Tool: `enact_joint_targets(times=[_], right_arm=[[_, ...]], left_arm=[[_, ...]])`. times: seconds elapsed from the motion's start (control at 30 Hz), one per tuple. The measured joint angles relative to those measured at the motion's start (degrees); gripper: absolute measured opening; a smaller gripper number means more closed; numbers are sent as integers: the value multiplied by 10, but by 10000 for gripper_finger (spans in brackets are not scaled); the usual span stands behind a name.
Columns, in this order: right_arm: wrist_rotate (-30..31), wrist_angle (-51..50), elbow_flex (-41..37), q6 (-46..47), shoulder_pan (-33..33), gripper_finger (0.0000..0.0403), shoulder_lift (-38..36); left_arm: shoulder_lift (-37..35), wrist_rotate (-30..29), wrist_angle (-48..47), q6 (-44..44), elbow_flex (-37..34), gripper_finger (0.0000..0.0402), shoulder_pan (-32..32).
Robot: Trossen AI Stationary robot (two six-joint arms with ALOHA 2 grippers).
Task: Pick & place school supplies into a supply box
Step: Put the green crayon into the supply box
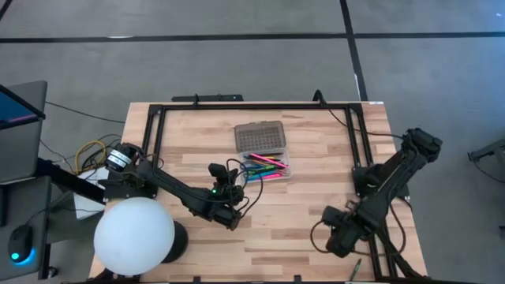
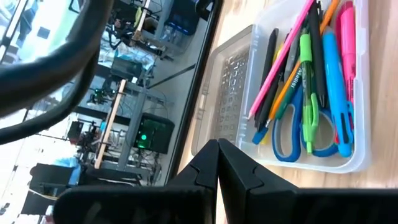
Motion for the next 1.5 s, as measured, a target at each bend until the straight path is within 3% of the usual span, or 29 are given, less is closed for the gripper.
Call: enact_joint_targets(times=[0.2, 0.5, 0.67, 1.0, 1.23, 1.5], right_arm=[[-92, 15, 0, 173, 36, 118, 33], [-129, 93, 0, 311, 63, 118, 79], [-185, 136, 0, 259, 69, 118, 121], [-184, 173, -1, 63, 82, 118, 195], [-184, 163, -1, 91, 120, 114, 172], [-196, 165, 4, 118, 144, 89, 167]], left_arm=[[0, 0, 13, 9, 0, 0, 14], [0, 15, 14, 9, 0, 0, 30], [0, 16, 15, 8, 0, 0, 30], [0, 16, 17, 7, 0, 0, 34], [0, 17, 34, 7, 0, 0, 49], [0, 73, 53, 16, 0, 0, 74]])
